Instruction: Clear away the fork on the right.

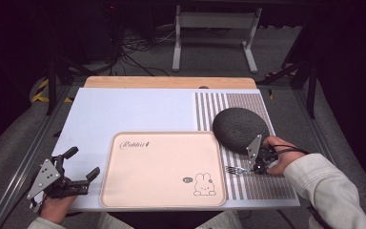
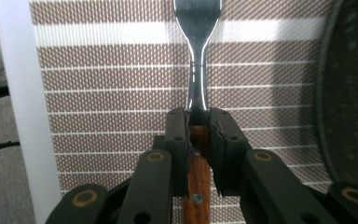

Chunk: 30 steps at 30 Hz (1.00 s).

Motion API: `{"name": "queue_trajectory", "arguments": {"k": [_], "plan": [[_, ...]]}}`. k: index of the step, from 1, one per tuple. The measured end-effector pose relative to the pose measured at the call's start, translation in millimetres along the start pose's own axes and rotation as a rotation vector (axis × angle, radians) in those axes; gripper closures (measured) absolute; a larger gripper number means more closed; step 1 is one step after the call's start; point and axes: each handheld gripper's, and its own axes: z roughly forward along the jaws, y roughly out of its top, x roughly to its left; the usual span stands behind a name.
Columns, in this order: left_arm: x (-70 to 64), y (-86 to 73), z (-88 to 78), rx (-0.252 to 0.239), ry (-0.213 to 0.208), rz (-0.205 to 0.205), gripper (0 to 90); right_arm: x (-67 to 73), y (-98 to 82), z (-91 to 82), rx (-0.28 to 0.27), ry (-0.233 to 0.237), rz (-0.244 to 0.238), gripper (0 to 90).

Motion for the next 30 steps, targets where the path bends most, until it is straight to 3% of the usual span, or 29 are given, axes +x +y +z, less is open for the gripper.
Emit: {"name": "queue_trajectory", "arguments": {"k": [8, 21, 30], "plan": [[-0.1, 0.2, -0.1, -0.002, 0.000, 0.000, 0.1, 1.0, 2.7, -26.5, -0.053, -0.061, 0.027, 78.9], [0.2, 0.4, -0.4, -0.003, -0.002, -0.001, 0.2, 1.3, 13.6, -54.3, -0.133, -0.109, 0.049, 78.9], [0.2, 0.4, -0.2, -0.003, -0.003, -0.001, 0.1, 2.4, 28.0, -65.2, -0.166, -0.122, 0.140, 78.9]]}}
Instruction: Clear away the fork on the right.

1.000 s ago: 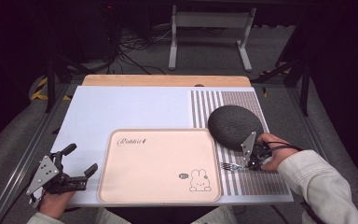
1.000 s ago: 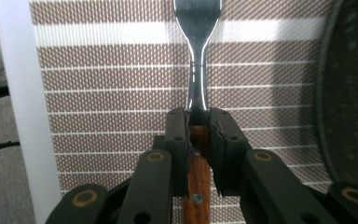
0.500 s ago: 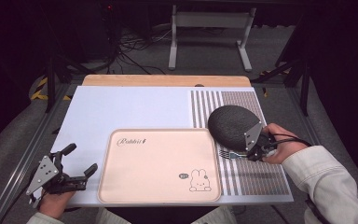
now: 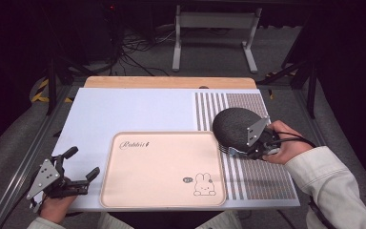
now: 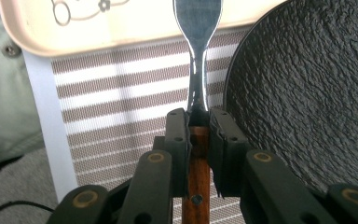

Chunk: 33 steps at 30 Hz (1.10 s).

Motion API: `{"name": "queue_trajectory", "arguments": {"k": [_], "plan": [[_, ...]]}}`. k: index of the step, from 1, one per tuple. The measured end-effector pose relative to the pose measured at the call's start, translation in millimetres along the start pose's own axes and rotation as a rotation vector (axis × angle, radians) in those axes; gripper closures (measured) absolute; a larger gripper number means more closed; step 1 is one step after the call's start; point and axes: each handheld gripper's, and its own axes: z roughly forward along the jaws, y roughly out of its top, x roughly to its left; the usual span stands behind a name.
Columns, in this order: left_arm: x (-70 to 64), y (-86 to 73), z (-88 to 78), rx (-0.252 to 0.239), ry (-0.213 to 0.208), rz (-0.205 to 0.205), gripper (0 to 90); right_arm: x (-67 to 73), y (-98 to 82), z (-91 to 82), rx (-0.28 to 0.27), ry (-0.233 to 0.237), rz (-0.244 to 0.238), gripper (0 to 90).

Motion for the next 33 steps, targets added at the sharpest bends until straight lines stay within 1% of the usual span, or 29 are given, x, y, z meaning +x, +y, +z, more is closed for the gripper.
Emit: {"name": "queue_trajectory", "arguments": {"k": [6, 7, 9, 10, 12, 14, 15, 16, 17, 18, 19, 20, 22, 23, 26, 27, 28, 31, 33], "plan": [[0.1, 0.0, -0.1, -0.001, -0.001, -0.001, 0.1, -0.3, 10.3, -2.3, -0.024, 0.034, 0.086, 78.9], [0.2, 0.0, -0.1, -0.001, -0.001, 0.000, 0.1, 0.3, 12.2, -2.8, -0.035, 0.024, 0.104, 78.9], [0.2, 0.0, -0.2, -0.001, -0.001, -0.001, 0.1, 1.2, 16.1, -3.9, -0.049, 0.017, 0.132, 78.9], [0.3, 0.0, -0.2, -0.001, -0.001, -0.002, 0.1, 0.8, 17.4, -3.9, -0.059, 0.024, 0.131, 78.9], [0.4, 0.1, -0.3, 0.000, -0.002, -0.001, 0.1, 1.9, 21.6, -3.9, -0.068, 0.021, 0.174, 79.0], [0.4, 0.2, -0.4, -0.001, -0.002, 0.000, 0.1, 2.4, 25.0, -3.4, -0.074, 0.030, 0.197, 79.0], [0.4, 0.2, -0.4, -0.001, -0.002, 0.001, 0.1, 3.0, 27.4, -2.8, -0.081, 0.035, 0.226, 78.9], [0.4, 0.2, -0.5, -0.001, -0.002, 0.000, 0.1, 3.2, 28.8, -2.3, -0.083, 0.036, 0.231, 78.9], [0.5, 0.2, -0.5, -0.001, -0.002, -0.001, 0.1, 4.0, 31.0, -2.1, -0.088, 0.028, 0.249, 79.0], [0.6, 0.2, -0.5, -0.001, -0.002, 0.000, 0.1, 4.5, 33.2, -1.9, -0.087, 0.035, 0.267, 79.0], [0.6, 0.2, -0.4, -0.001, -0.002, 0.000, 0.1, 5.0, 34.9, -1.9, -0.090, 0.028, 0.276, 79.0], [0.6, 0.2, -0.4, 0.000, -0.002, 0.000, 0.1, 6.3, 39.8, -1.4, -0.102, 0.032, 0.304, 79.0], [0.5, 0.3, -0.6, -0.002, -0.002, 0.001, 0.1, 7.7, 43.7, -1.2, -0.114, 0.027, 0.325, 79.0], [0.5, 0.3, -0.6, -0.002, -0.002, 0.001, 0.1, 7.7, 43.7, -1.2, -0.114, 0.027, 0.325, 79.0], [0.7, 0.4, -0.7, -0.004, -0.002, 0.001, 0.1, 10.3, 51.3, -0.9, -0.121, 0.025, 0.351, 79.0], [0.6, 0.6, -1.0, -0.005, -0.001, 0.001, 0.1, 11.8, 55.4, -0.5, -0.125, 0.015, 0.371, 79.0], [0.6, 0.6, -1.0, -0.005, -0.001, 0.001, 0.1, 11.8, 55.4, -0.5, -0.125, 0.015, 0.371, 79.0], [0.6, 0.9, -1.3, -0.006, -0.003, 0.003, 0.1, 13.5, 61.6, 1.0, -0.133, 0.018, 0.413, 79.0], [0.7, 0.9, -1.4, -0.006, -0.003, 0.003, 0.1, 14.1, 64.8, 2.3, -0.138, 0.016, 0.455, 79.0]]}}
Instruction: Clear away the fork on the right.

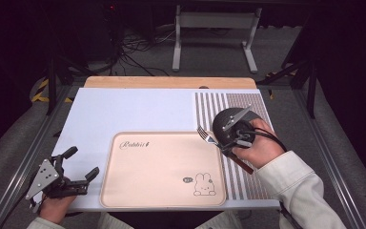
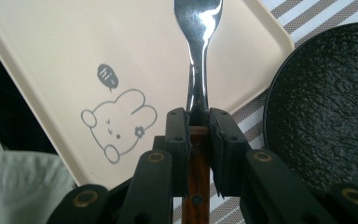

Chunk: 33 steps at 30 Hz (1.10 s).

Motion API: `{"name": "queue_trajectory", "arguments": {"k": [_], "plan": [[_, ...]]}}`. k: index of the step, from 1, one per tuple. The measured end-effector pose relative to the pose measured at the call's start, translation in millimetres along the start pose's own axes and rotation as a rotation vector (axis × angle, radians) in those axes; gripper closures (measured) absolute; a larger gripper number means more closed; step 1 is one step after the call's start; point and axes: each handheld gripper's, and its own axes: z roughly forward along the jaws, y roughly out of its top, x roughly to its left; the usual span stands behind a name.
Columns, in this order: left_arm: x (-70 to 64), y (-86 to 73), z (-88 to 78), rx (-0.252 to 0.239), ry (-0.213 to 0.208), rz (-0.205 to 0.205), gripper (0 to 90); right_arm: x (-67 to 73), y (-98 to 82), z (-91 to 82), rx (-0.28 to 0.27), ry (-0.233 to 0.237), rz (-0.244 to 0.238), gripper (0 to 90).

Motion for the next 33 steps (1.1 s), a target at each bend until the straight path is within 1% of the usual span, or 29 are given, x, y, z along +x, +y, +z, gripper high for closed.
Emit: {"name": "queue_trajectory", "arguments": {"k": [3, 4, 6, 7, 10, 11, 12, 13, 14, 15, 17, 18, 20, 22, 25, 28, 31, 32, 33], "plan": [[0.1, 0.1, -0.2, 0.001, 0.000, 0.000, 0.1, 2.6, 2.8, 2.1, -0.008, -0.012, 0.036, 79.0], [0.2, 0.2, -0.2, 0.001, -0.001, 0.001, 0.1, 4.0, 3.9, 2.7, -0.018, -0.014, 0.055, 79.0], [0.1, 0.3, -0.4, 0.000, 0.000, -0.001, 0.1, 5.9, 4.7, 4.4, -0.028, -0.012, 0.085, 79.0], [0.0, 0.4, -0.6, -0.001, 0.001, -0.001, 0.1, 6.7, 4.9, 5.3, -0.025, -0.012, 0.097, 79.0], [0.2, 1.0, -1.4, -0.007, 0.005, -0.001, 0.1, 8.5, 4.8, 9.9, -0.022, -0.019, 0.152, 79.0], [0.2, 1.0, -1.4, -0.007, 0.005, -0.001, 0.1, 8.5, 4.8, 9.9, -0.022, -0.019, 0.152, 79.0], [0.4, 1.0, -1.3, -0.006, 0.007, 0.000, 0.1, 9.1, 4.9, 11.0, -0.021, -0.016, 0.167, 79.0], [0.4, 0.9, -1.3, -0.002, 0.004, -0.001, 0.1, 11.2, 5.3, 14.7, -0.021, -0.027, 0.195, 79.0], [0.4, 1.0, -1.1, -0.002, 0.001, 0.001, 0.1, 11.2, 5.3, 14.7, -0.021, -0.027, 0.195, 79.0], [0.2, 1.2, -1.1, -0.004, 0.001, 0.005, 0.1, 12.2, 5.5, 15.9, -0.020, -0.033, 0.207, 79.0], [0.2, 1.4, -1.3, -0.004, 0.002, 0.003, 0.1, 14.5, 5.7, 18.3, -0.021, -0.024, 0.239, 79.0], [0.2, 1.4, -1.3, -0.004, 0.002, 0.003, 0.1, 14.5, 5.7, 18.3, -0.021, -0.024, 0.239, 79.0], [0.4, 1.2, -1.4, -0.008, 0.005, -0.002, 0.1, 16.2, 6.0, 20.6, -0.017, -0.037, 0.270, 79.0], [0.5, 1.4, -1.5, -0.009, 0.005, -0.002, 0.1, 16.2, 6.0, 23.0, -0.021, -0.041, 0.288, 79.0], [0.3, 1.5, -1.3, -0.009, 0.006, -0.003, 0.1, 16.3, 6.7, 27.1, -0.020, -0.066, 0.315, 79.0], [0.5, 1.7, -0.6, -0.007, 0.004, 0.001, 0.1, 14.5, 6.8, 30.1, -0.026, -0.071, 0.343, 79.0], [0.3, 1.7, 0.0, -0.004, 0.000, 0.002, 0.1, 15.2, 8.4, 32.1, -0.027, -0.077, 0.355, 78.9], [0.2, 1.7, 0.1, -0.006, 0.001, 0.002, 0.1, 16.4, 9.8, 33.5, -0.027, -0.086, 0.361, 78.9], [0.2, 1.9, 0.0, -0.007, 0.000, 0.001, 0.1, 16.8, 10.6, 34.5, -0.025, -0.093, 0.356, 78.9]]}}
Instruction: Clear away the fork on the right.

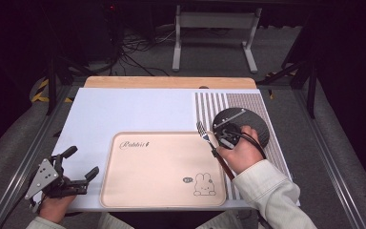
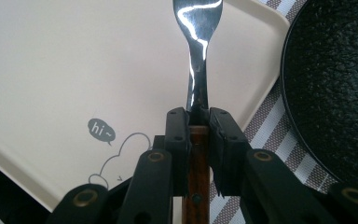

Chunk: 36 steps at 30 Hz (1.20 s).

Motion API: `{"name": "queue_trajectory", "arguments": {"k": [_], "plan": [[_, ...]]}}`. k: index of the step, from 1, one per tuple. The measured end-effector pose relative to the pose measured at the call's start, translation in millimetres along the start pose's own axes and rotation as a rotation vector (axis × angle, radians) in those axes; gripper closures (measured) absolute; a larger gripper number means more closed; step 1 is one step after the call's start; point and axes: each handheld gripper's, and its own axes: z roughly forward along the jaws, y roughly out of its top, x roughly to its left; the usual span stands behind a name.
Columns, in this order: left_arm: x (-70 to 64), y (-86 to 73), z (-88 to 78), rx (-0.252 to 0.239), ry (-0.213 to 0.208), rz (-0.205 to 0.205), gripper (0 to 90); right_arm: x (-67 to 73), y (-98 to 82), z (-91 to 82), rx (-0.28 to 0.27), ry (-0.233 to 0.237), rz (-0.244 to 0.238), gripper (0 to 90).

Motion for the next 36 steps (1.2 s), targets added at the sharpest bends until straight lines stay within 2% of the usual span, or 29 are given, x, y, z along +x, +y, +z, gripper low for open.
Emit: {"name": "queue_trajectory", "arguments": {"k": [4, 11, 14, 24, 30, 36], "plan": [[0.3, 0.4, -0.3, -0.003, 0.000, 0.002, 0.1, 3.9, 2.0, 5.5, 0.001, 0.003, -0.005, 78.9], [0.7, 0.3, -0.9, -0.005, 0.002, 0.000, 0.1, 5.1, 1.7, 20.9, 0.010, 0.025, 0.022, 78.9], [0.5, 0.3, -0.7, -0.006, 0.001, 0.000, 0.1, 7.4, 0.6, 26.9, 0.023, 0.018, 0.027, 78.8], [0.2, 0.3, -0.2, 0.000, -0.004, 0.003, 0.1, 12.6, -4.8, 44.1, 0.061, 0.045, 0.040, 78.8], [0.3, 0.3, -0.1, 0.002, -0.006, 0.005, 0.1, 18.2, -5.5, 51.3, 0.074, 0.033, 0.038, 78.8], [0.2, 0.1, 0.0, -0.001, -0.004, -0.001, 0.1, 15.8, -4.4, 57.8, 0.080, 0.021, 0.050, 78.8]]}}
